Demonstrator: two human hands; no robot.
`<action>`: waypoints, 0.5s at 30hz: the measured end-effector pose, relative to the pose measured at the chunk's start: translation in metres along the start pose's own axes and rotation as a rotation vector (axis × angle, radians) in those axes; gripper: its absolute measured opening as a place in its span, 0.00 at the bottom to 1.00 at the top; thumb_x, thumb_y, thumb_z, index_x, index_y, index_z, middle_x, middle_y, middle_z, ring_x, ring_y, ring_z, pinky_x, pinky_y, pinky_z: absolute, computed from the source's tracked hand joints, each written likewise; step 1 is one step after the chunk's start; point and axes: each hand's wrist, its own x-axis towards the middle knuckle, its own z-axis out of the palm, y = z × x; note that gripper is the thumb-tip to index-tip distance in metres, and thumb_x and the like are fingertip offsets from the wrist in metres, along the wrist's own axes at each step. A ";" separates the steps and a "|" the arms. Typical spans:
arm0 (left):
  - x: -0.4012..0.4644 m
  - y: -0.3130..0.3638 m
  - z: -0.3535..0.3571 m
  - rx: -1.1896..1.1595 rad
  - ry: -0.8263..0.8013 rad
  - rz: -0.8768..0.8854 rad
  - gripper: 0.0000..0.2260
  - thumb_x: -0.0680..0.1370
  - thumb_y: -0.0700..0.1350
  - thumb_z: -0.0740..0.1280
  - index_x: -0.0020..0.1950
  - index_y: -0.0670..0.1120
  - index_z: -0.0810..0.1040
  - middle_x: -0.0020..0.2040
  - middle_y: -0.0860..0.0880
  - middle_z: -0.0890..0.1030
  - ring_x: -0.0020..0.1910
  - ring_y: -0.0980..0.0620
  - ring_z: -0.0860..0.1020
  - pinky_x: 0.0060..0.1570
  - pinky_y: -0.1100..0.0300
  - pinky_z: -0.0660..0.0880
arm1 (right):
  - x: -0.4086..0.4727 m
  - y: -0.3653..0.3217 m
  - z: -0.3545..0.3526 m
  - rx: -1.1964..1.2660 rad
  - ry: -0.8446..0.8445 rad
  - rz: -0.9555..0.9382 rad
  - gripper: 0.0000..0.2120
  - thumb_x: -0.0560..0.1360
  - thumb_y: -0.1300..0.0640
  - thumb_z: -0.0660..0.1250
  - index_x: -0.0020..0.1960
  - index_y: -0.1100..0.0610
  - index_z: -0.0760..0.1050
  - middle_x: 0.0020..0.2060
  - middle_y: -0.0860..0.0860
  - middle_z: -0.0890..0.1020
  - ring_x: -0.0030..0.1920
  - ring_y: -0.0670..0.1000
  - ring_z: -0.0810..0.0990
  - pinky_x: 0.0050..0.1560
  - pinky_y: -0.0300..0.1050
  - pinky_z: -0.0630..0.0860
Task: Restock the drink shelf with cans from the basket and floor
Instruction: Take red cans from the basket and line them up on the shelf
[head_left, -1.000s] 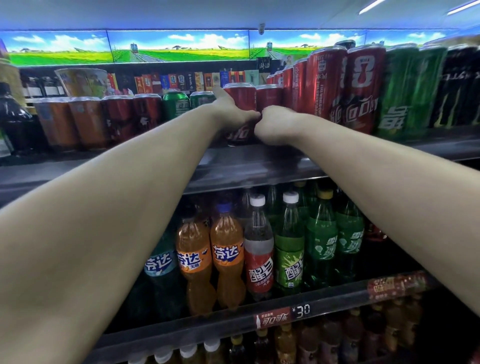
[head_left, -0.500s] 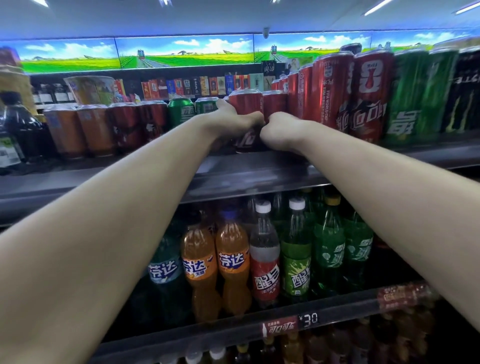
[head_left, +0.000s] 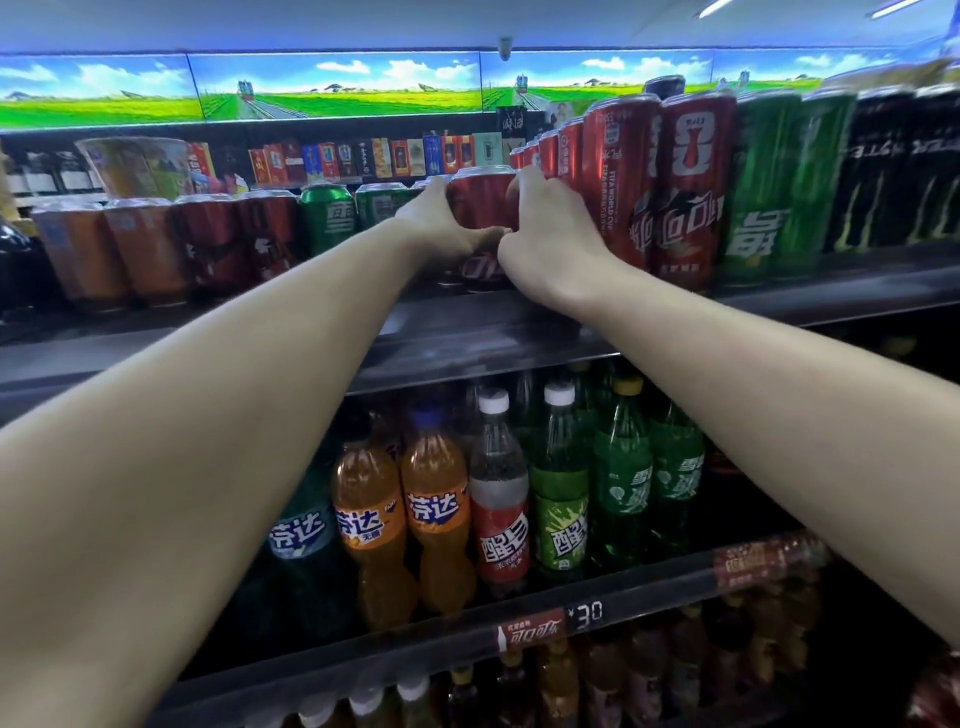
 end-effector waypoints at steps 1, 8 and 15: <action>0.001 -0.001 0.001 0.049 0.016 -0.013 0.38 0.74 0.61 0.76 0.77 0.47 0.66 0.68 0.45 0.79 0.65 0.43 0.78 0.69 0.46 0.75 | -0.001 0.001 0.000 -0.004 0.001 -0.008 0.23 0.77 0.65 0.63 0.72 0.61 0.67 0.66 0.60 0.74 0.63 0.61 0.75 0.54 0.48 0.70; -0.007 -0.003 -0.004 -0.128 -0.190 0.008 0.09 0.82 0.37 0.69 0.57 0.32 0.76 0.44 0.38 0.81 0.32 0.55 0.82 0.32 0.65 0.79 | -0.005 0.000 0.001 -0.080 -0.039 -0.108 0.21 0.77 0.63 0.63 0.70 0.56 0.74 0.66 0.58 0.73 0.64 0.61 0.75 0.61 0.51 0.72; -0.010 -0.012 -0.010 -0.171 -0.051 -0.100 0.06 0.79 0.33 0.68 0.43 0.36 0.79 0.46 0.35 0.84 0.41 0.54 0.86 0.49 0.61 0.84 | -0.005 -0.009 0.001 -0.167 -0.172 -0.017 0.22 0.81 0.58 0.58 0.73 0.58 0.74 0.74 0.60 0.65 0.71 0.64 0.69 0.73 0.55 0.68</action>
